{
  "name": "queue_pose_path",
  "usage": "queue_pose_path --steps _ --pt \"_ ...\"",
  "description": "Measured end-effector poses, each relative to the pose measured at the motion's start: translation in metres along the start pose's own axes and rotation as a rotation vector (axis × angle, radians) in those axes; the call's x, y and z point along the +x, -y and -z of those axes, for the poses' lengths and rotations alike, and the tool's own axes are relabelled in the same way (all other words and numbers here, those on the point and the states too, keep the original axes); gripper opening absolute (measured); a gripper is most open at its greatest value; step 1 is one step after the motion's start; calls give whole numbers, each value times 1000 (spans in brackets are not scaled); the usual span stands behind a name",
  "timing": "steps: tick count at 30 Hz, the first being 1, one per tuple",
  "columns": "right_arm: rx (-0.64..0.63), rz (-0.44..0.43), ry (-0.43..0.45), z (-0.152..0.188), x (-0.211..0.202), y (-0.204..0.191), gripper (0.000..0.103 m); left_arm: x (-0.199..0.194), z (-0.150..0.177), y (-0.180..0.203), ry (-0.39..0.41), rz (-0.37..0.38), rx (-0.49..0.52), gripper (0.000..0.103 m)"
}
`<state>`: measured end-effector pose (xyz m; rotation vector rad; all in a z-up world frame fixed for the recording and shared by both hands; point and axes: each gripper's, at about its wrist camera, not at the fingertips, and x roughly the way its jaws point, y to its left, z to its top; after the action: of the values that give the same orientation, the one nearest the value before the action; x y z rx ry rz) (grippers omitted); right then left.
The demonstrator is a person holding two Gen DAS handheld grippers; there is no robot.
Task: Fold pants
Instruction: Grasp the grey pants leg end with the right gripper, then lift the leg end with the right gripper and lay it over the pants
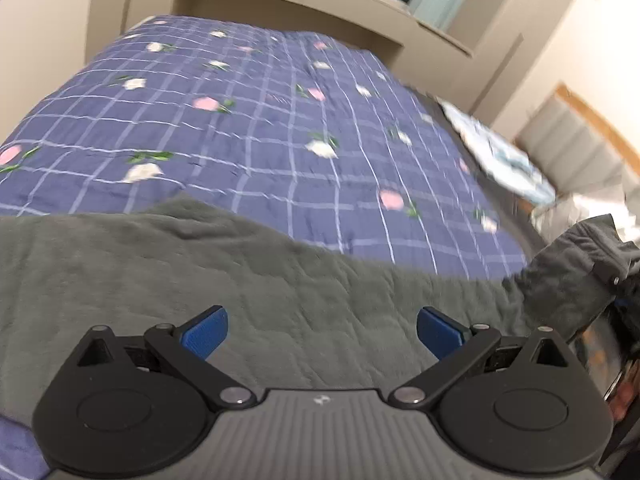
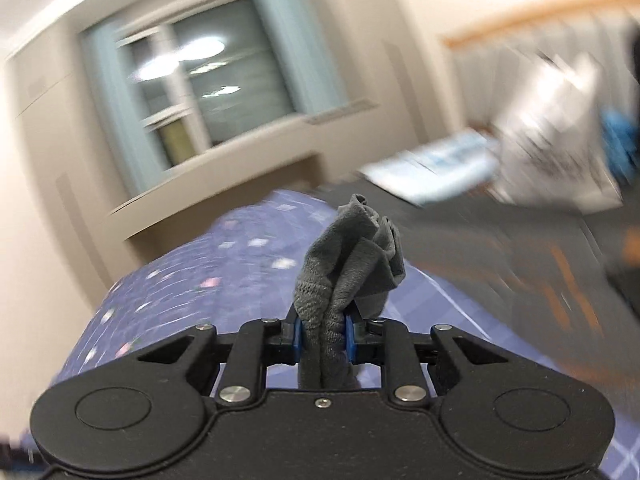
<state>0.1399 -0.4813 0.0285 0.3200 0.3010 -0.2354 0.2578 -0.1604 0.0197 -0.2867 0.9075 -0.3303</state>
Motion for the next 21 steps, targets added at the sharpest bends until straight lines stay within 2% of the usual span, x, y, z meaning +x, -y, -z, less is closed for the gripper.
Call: queue_pose_path --steps 4,8,15,21 --pt "-164 -84 -1 3 -6 -64 21 -23 -5 -30 51 36 -88 102" --pt "-312 -144 -35 27 -5 -125 21 -37 -5 -56 71 32 -129 102" --pt "-529 -216 -157 98 -1 -202 20 -40 2 -91 64 27 -198 102" --pt "-695 -233 -252 162 -1 -237 20 -25 11 -102 21 24 -222 102"
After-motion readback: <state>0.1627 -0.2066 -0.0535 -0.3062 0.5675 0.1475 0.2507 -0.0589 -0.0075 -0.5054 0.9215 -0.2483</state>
